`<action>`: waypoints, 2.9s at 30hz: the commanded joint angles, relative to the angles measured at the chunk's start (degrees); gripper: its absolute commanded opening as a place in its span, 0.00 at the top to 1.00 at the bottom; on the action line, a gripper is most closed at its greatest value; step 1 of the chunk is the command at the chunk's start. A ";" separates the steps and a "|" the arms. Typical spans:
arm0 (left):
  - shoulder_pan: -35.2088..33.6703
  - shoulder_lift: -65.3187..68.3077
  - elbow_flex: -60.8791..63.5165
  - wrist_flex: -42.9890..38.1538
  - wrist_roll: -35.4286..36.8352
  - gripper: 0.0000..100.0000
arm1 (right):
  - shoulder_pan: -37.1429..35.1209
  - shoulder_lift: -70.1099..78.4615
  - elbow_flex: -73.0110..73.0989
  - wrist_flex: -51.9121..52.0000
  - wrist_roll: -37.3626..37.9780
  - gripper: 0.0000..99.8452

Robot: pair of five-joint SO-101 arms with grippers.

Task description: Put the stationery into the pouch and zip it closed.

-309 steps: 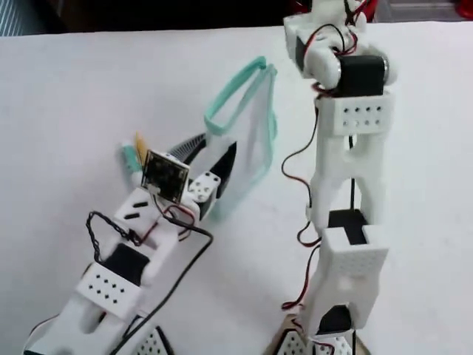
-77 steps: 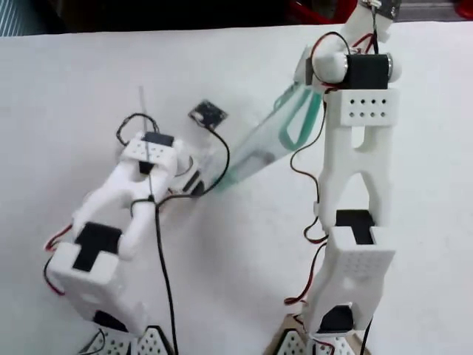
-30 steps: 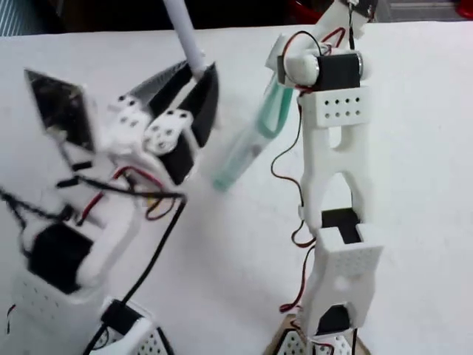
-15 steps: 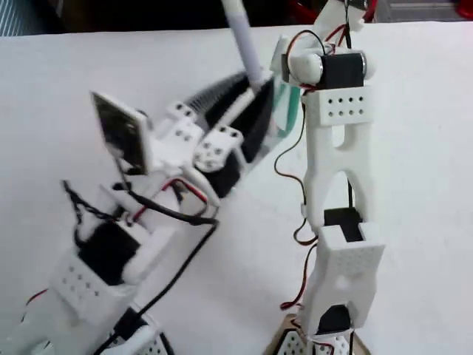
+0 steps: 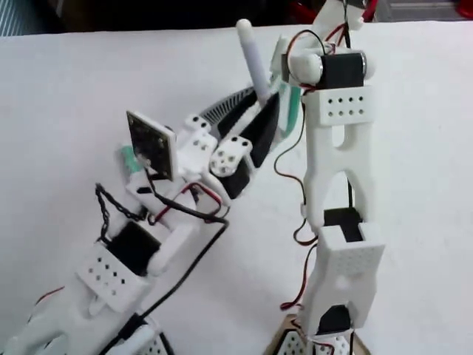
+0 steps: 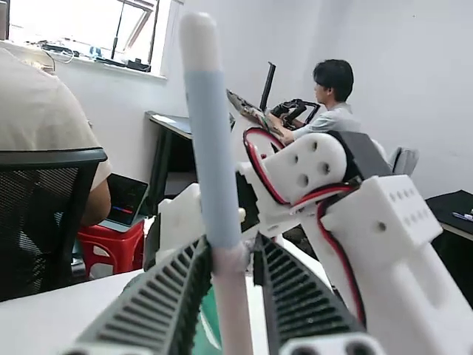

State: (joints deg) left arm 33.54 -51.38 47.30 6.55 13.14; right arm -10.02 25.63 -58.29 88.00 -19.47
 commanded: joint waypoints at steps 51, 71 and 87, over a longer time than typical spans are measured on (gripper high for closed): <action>-2.42 -4.62 3.08 -21.01 -9.67 0.97 | 0.66 1.27 2.90 1.19 9.05 0.89; 0.13 6.46 -12.40 -8.44 4.40 0.97 | 2.24 6.46 -7.47 3.21 10.11 0.87; -9.89 -12.09 -10.73 9.05 4.66 0.96 | -0.13 5.58 -7.91 3.65 10.11 0.95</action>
State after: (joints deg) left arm 24.48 -60.26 36.66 13.41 17.36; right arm -7.82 32.40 -64.09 91.69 -10.07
